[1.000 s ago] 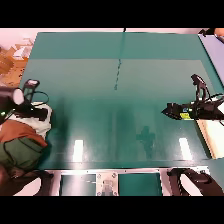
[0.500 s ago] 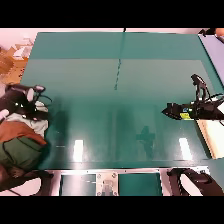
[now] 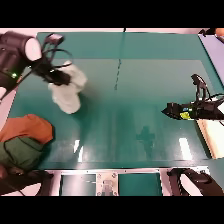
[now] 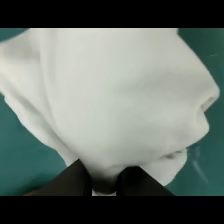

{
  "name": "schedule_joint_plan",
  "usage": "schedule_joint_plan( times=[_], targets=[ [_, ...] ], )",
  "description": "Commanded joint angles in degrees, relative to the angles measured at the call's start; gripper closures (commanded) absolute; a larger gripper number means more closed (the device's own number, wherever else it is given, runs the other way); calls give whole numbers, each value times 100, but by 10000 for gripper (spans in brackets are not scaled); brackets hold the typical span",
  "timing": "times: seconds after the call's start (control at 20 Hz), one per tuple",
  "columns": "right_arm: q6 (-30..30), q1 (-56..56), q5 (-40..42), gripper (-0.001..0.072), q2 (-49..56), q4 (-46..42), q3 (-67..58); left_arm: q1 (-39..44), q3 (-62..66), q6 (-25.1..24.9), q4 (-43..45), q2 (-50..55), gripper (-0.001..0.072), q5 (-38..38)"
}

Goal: Fold the shirts.

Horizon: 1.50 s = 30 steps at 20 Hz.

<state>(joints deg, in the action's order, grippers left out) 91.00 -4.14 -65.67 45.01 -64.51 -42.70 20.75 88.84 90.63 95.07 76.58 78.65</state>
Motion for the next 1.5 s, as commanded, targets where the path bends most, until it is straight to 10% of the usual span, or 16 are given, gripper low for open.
schedule_joint_plan(
  times=[0.0, 0.1, 0.15, 0.2, 0.25, 0.6, 0.75, 1.15, 1.45],
  targets=[
    [2, 4, 33, 691, -4, 2, 2, 1180, 398, 240, -378, 50, 680, -376],
    [0, 4, 57, 689, -2, -2, 2, 1600, 170, 236, -715, 188, 677, -1088],
    [0, 4, 90, 686, -2, 0, 2, 1740, 48, 234, -973, 315, 441, -1473],
    [0, 4, 140, 642, -2, 0, 2, 1829, -15, 243, -1161, 448, 43, -1729],
    [0, 4, 140, 550, -2, -2, 0, 1849, -17, 236, -1261, 581, 6, -1757],
    [-24, -452, 184, 281, 599, 2, -243, 380, 282, 195, -1016, 321, 6, 621],
    [-103, -476, 229, 283, 1545, 190, -289, -166, -424, 197, -1502, 260, 6, 1032],
    [-1178, 1285, 1279, 176, 3086, 1379, 22, 431, -3993, -275, -4345, 275, 5, -2297],
    [-1220, 1867, 1722, 263, 3497, 1985, -70, 1043, -4315, -511, -5095, 684, 11, -3447]
  ],
)
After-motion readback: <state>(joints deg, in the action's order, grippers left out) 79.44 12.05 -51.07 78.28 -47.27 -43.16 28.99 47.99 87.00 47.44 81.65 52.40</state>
